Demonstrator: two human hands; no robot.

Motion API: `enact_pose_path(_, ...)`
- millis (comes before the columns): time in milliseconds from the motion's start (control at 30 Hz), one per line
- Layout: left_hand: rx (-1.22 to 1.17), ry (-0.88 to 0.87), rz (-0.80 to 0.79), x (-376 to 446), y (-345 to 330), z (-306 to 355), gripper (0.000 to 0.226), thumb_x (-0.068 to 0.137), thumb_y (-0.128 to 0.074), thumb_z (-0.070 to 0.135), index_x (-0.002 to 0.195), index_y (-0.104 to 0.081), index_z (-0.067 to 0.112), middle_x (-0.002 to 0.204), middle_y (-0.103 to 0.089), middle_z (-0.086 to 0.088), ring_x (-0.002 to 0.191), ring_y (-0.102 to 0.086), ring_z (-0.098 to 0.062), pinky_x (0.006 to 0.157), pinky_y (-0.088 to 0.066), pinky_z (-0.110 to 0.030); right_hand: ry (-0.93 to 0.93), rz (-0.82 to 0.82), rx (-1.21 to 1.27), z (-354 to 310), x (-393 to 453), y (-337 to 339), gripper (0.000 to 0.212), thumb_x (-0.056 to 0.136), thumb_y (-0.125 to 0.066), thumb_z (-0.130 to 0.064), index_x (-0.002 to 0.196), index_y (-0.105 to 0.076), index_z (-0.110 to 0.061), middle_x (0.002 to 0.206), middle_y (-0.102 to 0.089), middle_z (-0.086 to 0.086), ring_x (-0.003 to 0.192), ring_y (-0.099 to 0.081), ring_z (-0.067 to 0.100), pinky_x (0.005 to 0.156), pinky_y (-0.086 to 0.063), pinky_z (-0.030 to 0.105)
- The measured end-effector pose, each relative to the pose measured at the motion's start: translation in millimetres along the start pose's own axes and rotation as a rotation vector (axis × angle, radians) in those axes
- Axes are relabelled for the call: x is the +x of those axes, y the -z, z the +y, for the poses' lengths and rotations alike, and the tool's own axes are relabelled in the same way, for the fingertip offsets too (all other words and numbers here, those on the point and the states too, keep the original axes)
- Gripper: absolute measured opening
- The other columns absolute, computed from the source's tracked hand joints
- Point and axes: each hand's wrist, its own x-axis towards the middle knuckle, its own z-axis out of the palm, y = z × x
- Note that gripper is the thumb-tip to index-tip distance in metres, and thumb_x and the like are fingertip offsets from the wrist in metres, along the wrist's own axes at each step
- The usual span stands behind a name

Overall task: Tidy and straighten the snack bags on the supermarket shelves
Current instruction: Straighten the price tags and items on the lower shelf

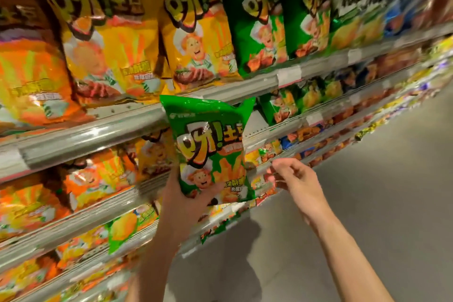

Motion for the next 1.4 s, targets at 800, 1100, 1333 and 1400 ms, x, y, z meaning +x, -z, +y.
enact_pose_path(800,0.081,0.219,-0.052,70,-238,-7,0.058,0.076,-0.089,0.014,0.12,-0.055,0.033,0.1,-0.071,0.035,0.092,-0.068,0.012,0.072,-0.048,-0.004,-0.168,-0.466,-0.028,43,168,149,0.071,0.081,-0.057,-0.083,0.124,-0.072,-0.028,0.131,-0.069,-0.005,0.13,-0.06,0.016,0.114,-0.042,0.044)
enact_pose_path(1100,0.083,0.258,0.15,85,-247,-6,0.046,0.081,-0.086,0.022,0.114,-0.058,0.037,0.104,-0.075,0.021,0.096,-0.07,0.006,0.072,-0.049,-0.006,0.008,-0.67,-0.221,40,191,126,0.023,0.102,-0.057,-0.036,0.125,-0.06,-0.042,0.112,-0.068,-0.031,0.101,-0.059,-0.021,0.076,-0.041,-0.003)
enact_pose_path(1333,0.152,0.35,0.09,98,-216,7,0.087,0.085,-0.06,0.073,0.158,-0.027,0.038,0.147,-0.045,0.024,0.136,-0.046,-0.005,0.116,-0.039,-0.032,0.056,-0.573,-0.144,30,213,93,0.031,0.099,-0.059,-0.047,0.11,-0.071,-0.021,0.087,-0.07,-0.004,0.072,-0.058,0.002,0.062,-0.039,0.013)
enact_pose_path(1400,0.217,0.282,0.211,101,-202,8,0.075,0.093,-0.055,0.063,0.157,-0.033,0.031,0.13,-0.048,0.028,0.119,-0.052,0.006,0.104,-0.042,-0.021,0.079,-0.557,-0.147,29,223,85,0.02,0.103,-0.056,-0.036,0.112,-0.069,-0.023,0.091,-0.072,-0.009,0.076,-0.062,-0.002,0.065,-0.042,0.008)
